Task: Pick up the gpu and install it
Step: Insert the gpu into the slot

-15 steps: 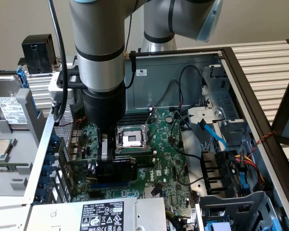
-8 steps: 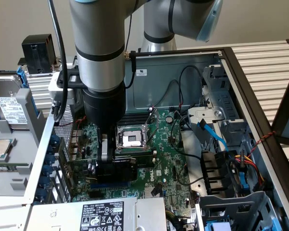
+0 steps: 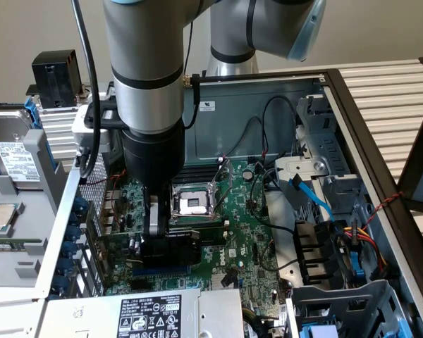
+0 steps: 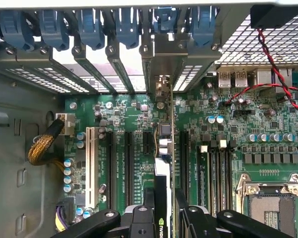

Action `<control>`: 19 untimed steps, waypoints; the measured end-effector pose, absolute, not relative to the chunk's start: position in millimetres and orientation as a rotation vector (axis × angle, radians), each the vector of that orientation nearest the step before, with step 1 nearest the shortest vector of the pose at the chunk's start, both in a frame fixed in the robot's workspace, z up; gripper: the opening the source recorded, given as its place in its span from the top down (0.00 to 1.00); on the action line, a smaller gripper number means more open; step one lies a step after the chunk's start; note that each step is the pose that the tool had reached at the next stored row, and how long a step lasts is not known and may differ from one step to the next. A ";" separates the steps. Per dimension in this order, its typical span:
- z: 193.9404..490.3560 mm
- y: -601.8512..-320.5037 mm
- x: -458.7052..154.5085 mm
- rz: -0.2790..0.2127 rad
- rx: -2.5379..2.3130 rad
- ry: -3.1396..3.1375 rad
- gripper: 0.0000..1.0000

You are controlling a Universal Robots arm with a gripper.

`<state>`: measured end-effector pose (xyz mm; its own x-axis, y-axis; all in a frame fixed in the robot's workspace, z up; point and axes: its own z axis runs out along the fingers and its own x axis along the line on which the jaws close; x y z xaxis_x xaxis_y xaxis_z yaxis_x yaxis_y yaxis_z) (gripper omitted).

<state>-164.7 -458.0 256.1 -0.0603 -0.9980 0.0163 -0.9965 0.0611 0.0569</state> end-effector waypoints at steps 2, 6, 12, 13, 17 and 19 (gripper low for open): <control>256.1 -457.9 -164.8 -0.047 2.118 -2.251 0.73; 256.0 -457.5 -165.4 -0.046 2.117 -2.250 0.73; 255.7 -457.5 -165.5 -0.045 2.117 -2.250 0.73; 255.7 -457.4 -165.5 -0.045 2.117 -2.250 0.73; 255.4 -456.7 -165.4 -0.045 2.117 -2.250 0.73; 255.3 -456.5 -165.4 -0.045 2.117 -2.250 0.73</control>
<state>-165.4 -456.5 255.3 -0.0604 -0.9980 0.0184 -0.9965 0.0613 0.0569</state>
